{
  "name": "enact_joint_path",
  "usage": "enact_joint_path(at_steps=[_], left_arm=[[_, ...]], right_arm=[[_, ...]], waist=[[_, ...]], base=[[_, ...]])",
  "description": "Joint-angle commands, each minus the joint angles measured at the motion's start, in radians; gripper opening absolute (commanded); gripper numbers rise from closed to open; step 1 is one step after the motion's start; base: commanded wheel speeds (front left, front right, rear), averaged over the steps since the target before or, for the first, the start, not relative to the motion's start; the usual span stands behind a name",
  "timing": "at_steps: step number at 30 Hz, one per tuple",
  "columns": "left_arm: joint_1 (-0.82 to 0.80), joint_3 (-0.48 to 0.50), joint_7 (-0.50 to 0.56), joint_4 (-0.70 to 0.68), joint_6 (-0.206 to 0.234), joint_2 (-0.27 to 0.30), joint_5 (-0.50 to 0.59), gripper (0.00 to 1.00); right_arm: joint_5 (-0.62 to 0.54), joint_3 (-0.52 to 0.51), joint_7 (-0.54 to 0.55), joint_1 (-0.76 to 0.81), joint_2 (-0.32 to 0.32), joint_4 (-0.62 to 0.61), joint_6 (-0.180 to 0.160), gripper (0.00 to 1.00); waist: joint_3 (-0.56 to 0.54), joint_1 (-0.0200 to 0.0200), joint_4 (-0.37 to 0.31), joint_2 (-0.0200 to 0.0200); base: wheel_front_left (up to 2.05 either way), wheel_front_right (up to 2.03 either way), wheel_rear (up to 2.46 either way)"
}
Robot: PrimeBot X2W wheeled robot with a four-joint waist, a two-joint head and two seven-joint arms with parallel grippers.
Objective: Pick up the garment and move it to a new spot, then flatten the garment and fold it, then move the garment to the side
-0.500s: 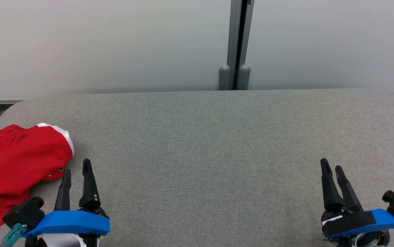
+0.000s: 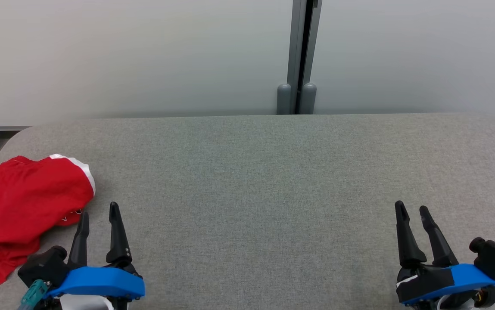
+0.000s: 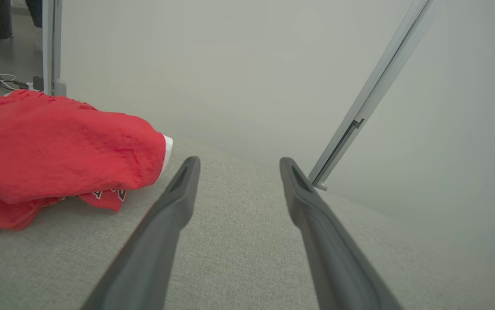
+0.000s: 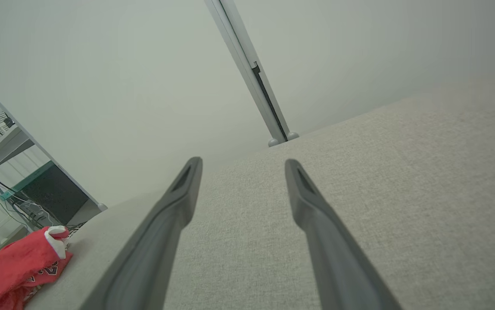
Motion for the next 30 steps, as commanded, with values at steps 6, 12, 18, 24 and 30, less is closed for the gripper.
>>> enact_joint_path(at_steps=[6, 12, 18, 24, 30], left_arm=[[-0.002, -0.013, -0.023, 0.002, 0.015, 0.010, 0.085, 1.00], [-0.003, -0.024, -0.036, 0.011, 0.023, 0.012, 0.140, 1.00], [-0.005, -0.034, -0.051, 0.022, 0.033, 0.015, 0.196, 1.00], [-0.010, -0.046, -0.063, 0.035, 0.033, 0.018, 0.241, 1.00], [-0.014, -0.053, -0.075, 0.039, 0.034, 0.020, 0.280, 1.00]], right_arm=[[-0.099, 0.002, -0.024, 0.005, -0.007, -0.012, 0.002, 1.00], [-0.158, 0.000, -0.037, 0.007, -0.007, -0.006, 0.002, 1.00], [-0.221, -0.001, -0.051, 0.006, -0.008, 0.009, 0.002, 1.00], [-0.273, 0.000, -0.063, 0.005, -0.008, 0.017, 0.002, 1.00], [-0.321, 0.002, -0.076, 0.002, -0.008, 0.020, 0.002, 1.00]], waist=[[-0.002, 0.0000, 0.003, 0.0000], [-0.003, 0.0000, 0.007, 0.0000], [-0.004, 0.0000, 0.009, 0.0000], [-0.004, 0.0000, 0.010, 0.0000], [-0.004, 0.0000, 0.011, 0.0000]], base=[[0.00, 0.00, 0.00], [0.00, 0.00, 0.00], [0.00, 0.00, 0.00], [0.00, 0.00, 0.00], [0.00, 0.00, 0.00]])
